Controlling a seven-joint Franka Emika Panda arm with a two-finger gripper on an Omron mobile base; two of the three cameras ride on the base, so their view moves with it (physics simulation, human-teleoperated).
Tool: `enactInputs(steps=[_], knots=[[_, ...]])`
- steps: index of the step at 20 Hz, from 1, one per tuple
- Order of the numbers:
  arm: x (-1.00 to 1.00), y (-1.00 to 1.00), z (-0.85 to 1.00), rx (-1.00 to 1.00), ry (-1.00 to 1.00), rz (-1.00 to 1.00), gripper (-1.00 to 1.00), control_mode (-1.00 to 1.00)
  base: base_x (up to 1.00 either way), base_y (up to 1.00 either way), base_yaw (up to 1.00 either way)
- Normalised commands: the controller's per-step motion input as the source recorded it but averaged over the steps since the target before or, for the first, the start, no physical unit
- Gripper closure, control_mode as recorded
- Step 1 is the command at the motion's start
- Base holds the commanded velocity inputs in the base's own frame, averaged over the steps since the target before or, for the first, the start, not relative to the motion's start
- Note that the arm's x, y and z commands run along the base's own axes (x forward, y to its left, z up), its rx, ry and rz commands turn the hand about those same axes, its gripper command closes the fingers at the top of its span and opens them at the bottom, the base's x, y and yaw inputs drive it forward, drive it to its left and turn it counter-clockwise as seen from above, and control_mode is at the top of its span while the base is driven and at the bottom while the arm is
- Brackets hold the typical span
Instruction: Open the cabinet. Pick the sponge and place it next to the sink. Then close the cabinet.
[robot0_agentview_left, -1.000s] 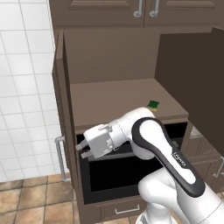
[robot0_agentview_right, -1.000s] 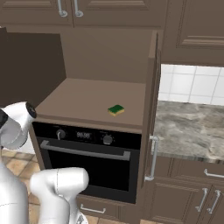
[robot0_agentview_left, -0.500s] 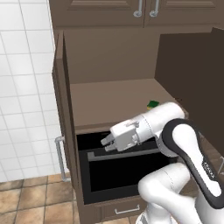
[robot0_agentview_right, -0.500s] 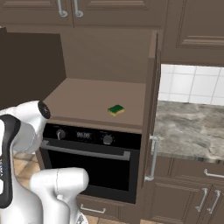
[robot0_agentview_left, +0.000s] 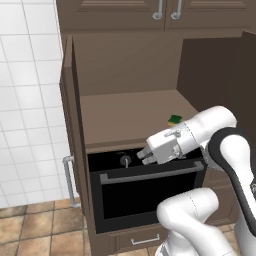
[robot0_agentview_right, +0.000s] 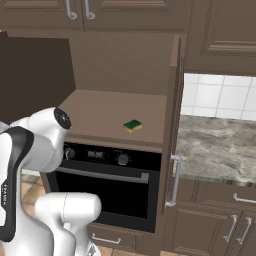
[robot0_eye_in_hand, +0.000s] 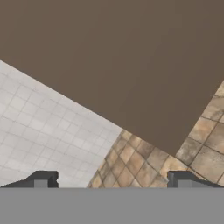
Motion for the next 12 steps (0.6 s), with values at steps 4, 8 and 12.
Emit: enactInputs(steps=[4, 8, 12], knots=[[0.04, -0.47, 0.00, -0.16, -0.03, -0.09, -1.00, -1.00, 0.00, 0.00, 0.00], [0.11, -0.47, 0.00, -0.19, -0.03, -0.09, -1.00, -1.00, 0.00, 0.00, 0.00], [0.17, -0.47, 0.00, -0.20, -0.01, -0.10, -1.00, -1.00, 0.00, 0.00, 0.00]])
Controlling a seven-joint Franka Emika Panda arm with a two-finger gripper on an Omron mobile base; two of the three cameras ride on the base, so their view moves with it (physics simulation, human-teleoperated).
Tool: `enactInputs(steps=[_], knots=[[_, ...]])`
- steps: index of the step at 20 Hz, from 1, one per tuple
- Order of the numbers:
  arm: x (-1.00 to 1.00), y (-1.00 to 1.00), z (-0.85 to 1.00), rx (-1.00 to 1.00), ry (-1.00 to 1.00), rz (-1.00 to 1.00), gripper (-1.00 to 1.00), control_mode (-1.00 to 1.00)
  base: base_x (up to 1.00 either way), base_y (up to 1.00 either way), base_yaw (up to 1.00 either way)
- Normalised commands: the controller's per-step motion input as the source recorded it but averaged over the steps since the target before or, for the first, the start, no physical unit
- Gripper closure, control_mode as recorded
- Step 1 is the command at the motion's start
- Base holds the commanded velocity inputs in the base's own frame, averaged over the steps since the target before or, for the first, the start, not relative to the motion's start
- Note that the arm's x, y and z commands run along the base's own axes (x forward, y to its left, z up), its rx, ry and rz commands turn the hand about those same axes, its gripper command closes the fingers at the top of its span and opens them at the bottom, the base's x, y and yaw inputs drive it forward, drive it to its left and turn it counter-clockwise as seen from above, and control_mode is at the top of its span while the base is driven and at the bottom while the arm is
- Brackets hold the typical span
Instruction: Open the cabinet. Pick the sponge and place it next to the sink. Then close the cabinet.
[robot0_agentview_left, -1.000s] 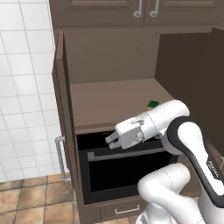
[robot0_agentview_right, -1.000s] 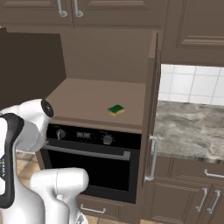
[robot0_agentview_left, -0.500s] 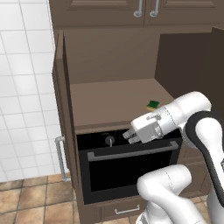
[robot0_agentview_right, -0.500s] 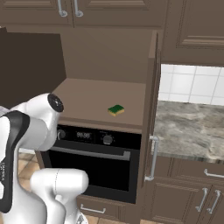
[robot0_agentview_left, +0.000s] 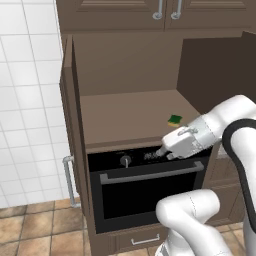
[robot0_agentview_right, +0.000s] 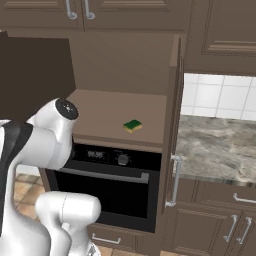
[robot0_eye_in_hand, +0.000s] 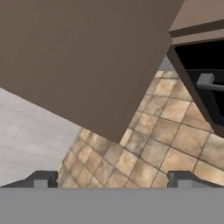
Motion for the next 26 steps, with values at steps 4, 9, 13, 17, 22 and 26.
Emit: enactInputs(steps=[4, 9, 13, 17, 22, 26], knots=[[0.19, -0.41, 0.06, -0.17, 0.00, -0.12, -1.00, -1.00, 0.00, 0.00, 0.00], [0.18, -0.13, 0.21, -0.12, 0.00, -0.15, -1.00, -1.00, 0.00, 0.00, 0.00], [0.22, -0.19, 0.05, -0.11, 0.00, -0.22, -1.00, -1.00, 0.00, 0.00, 0.00], [0.21, -0.31, 0.00, -0.13, 0.00, -0.29, -1.00, -1.00, 0.00, 0.00, 0.00], [0.18, -0.41, 0.00, -0.15, 0.00, -0.26, -1.00, -1.00, 0.00, 0.00, 0.00], [0.35, -0.39, -0.01, -0.18, 0.00, -0.24, -1.00, -1.00, 0.00, 0.00, 0.00]])
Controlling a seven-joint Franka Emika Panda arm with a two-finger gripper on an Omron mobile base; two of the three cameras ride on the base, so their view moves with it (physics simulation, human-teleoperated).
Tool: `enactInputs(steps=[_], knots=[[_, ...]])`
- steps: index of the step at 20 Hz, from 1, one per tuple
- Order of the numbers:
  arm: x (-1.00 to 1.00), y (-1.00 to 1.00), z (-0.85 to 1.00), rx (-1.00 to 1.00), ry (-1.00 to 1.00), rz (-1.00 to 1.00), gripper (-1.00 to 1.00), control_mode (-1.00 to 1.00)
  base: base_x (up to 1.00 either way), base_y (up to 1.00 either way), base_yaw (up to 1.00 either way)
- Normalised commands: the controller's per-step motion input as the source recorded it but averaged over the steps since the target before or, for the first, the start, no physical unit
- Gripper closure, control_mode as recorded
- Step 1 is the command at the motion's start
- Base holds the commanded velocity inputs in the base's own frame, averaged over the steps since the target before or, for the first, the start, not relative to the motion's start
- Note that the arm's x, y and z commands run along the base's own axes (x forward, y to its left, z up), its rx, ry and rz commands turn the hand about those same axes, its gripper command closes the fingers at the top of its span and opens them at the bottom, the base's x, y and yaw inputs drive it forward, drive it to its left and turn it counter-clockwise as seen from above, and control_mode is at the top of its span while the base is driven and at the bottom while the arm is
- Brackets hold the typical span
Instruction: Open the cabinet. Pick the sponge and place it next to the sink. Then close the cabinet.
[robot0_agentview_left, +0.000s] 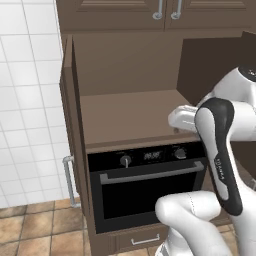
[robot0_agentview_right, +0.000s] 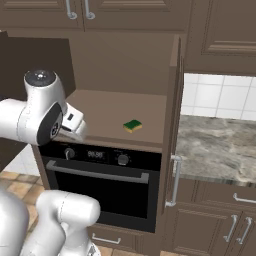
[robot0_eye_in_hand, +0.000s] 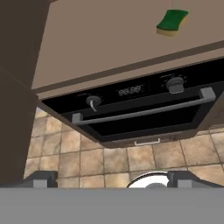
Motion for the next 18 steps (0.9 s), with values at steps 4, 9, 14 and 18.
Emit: enactInputs(steps=[4, 9, 14, 18], knots=[[0.51, -0.18, -0.11, -0.22, 0.04, -0.16, -1.00, -1.00, 0.00, 0.00, 0.00], [0.59, -0.01, -0.20, -0.08, 0.01, -0.01, -1.00, -1.00, 0.00, 0.00, 0.00], [0.55, -0.18, -0.02, 0.00, 0.00, 0.00, -1.00, -1.00, 0.00, 0.00, 0.00], [0.33, -0.61, -0.04, 0.00, 0.00, 0.00, -1.00, -1.00, 0.00, 0.00, 0.00]])
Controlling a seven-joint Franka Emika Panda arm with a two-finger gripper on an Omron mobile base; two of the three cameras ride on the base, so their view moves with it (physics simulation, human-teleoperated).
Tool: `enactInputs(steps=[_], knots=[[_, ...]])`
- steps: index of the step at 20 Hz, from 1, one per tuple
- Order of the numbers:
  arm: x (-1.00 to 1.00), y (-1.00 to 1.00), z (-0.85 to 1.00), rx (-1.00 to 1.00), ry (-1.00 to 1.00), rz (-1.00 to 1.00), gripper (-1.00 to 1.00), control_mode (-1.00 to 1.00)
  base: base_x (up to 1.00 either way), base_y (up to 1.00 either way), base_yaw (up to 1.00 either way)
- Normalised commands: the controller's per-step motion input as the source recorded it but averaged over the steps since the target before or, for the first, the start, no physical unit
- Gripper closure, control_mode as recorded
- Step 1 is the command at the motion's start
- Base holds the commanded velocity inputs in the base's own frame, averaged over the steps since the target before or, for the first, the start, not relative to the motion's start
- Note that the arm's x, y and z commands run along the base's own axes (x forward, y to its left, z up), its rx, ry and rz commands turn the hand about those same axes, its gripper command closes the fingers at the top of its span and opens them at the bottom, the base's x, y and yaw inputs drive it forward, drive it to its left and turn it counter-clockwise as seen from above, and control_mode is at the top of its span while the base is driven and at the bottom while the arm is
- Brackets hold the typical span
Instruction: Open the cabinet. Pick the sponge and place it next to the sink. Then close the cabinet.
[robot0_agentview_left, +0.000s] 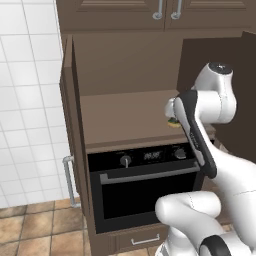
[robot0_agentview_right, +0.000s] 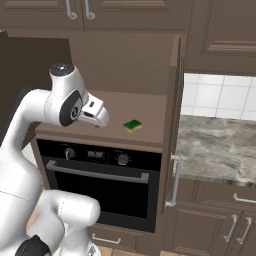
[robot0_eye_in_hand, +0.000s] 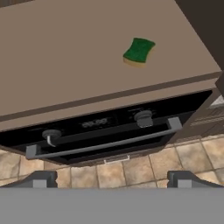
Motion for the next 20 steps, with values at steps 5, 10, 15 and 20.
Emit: enactInputs(steps=[5, 10, 15, 20], knots=[[0.35, -0.53, -0.11, 0.00, 0.00, 0.00, -1.00, -1.00, 0.00, 0.00, 0.00], [0.41, -0.07, -0.37, 0.00, -0.01, -0.01, -1.00, -1.00, 0.00, 0.00, 0.00], [0.58, 0.00, -0.34, -0.01, -0.07, -0.03, -1.00, -1.00, 0.00, 0.00, 0.00], [0.58, 0.00, -0.03, -0.03, 0.00, -0.02, -1.00, -1.00, 0.00, 0.00, 0.00]])
